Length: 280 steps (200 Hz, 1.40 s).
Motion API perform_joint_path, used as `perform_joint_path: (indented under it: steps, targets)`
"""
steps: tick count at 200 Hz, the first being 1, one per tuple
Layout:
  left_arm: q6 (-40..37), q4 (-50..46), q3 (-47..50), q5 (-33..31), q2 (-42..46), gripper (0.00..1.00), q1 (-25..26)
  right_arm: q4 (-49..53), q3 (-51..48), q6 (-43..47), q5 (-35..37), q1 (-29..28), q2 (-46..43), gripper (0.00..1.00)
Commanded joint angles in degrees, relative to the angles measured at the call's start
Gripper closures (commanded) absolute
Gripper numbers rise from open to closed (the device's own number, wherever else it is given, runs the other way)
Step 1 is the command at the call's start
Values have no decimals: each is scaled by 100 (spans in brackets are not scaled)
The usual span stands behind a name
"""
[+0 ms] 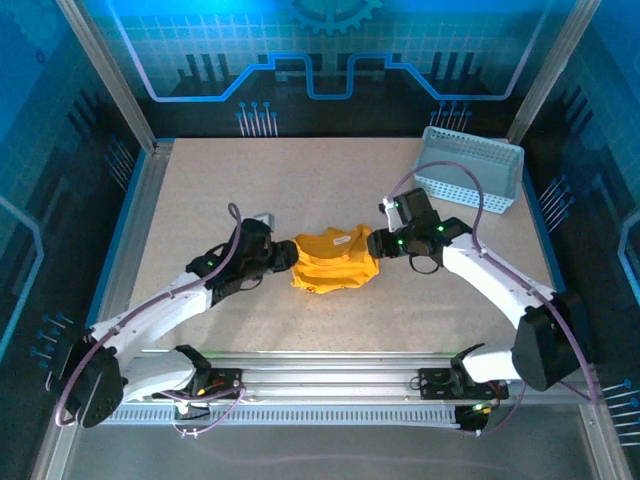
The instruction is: Fold the inside-out t-shirt
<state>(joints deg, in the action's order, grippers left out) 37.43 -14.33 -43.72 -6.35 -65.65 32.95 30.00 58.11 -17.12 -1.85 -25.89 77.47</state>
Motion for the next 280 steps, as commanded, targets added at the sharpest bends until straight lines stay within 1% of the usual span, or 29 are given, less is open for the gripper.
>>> perform_joint_path:
  steps: [1, 22, 40, 63, 76, 93, 115, 142, 163, 180, 191, 203, 223, 236, 252, 270, 280]
  targets:
    - [-41, -160, -294, -38, -376, 53, 144, 98, 238, 59, 37, -206, 312, 49]
    - [138, 390, -406, 291, -906, 54, 231, -209, 380, -57, -108, -294, 757, 50]
    - [182, 753, -554, 373, -1449, 54, 191, -468, 541, -78, -222, -276, 1217, 50]
    - [249, 1225, -681, 667, -2148, 57, -99, -721, 788, 53, -36, -237, 1890, 51]
    - [254, 1360, -732, 631, -2512, 57, -244, -945, 816, 40, 60, -118, 2213, 51]
    - [212, 1562, -781, 790, -2918, 57, -449, -1202, 857, 54, 53, 52, 2654, 51]
    - [116, 1618, -938, 918, -3226, 54, -642, -1390, 938, 78, -37, 193, 2852, 50]
    - [-114, 1270, -1180, 837, -3140, 48, -782, -1260, 1135, 158, -18, 260, 2718, 47]
    - [-368, 764, -1243, 393, -2623, 44, -743, -964, 1185, 286, 117, 258, 2305, 43]
    - [-511, 253, -1227, -140, -2079, 39, -518, -752, 1003, 313, 197, 223, 1775, 40]
    - [-505, 21, -1138, -452, -1737, 38, -255, -669, 791, 294, 240, 133, 1397, 39]
    - [-380, -56, -971, -584, -1455, 38, 68, -615, 519, 255, 308, -37, 1023, 38]
    - [52, 222, -552, -569, -1195, 39, 514, -566, 122, 98, 515, -436, 668, 38]
    - [306, 568, -315, -436, -1261, 41, 694, -662, -140, -46, 598, -684, 563, 39]
    - [494, 1040, -76, -226, -1564, 42, 722, -900, -432, -188, 745, -874, 654, 40]
    - [531, 1374, 72, -262, -1912, 42, 700, -1155, -617, -245, 1008, -920, 1018, 41]
    - [569, 1398, 118, -292, -2068, 43, 658, -1239, -681, -301, 1221, -910, 1246, 41]
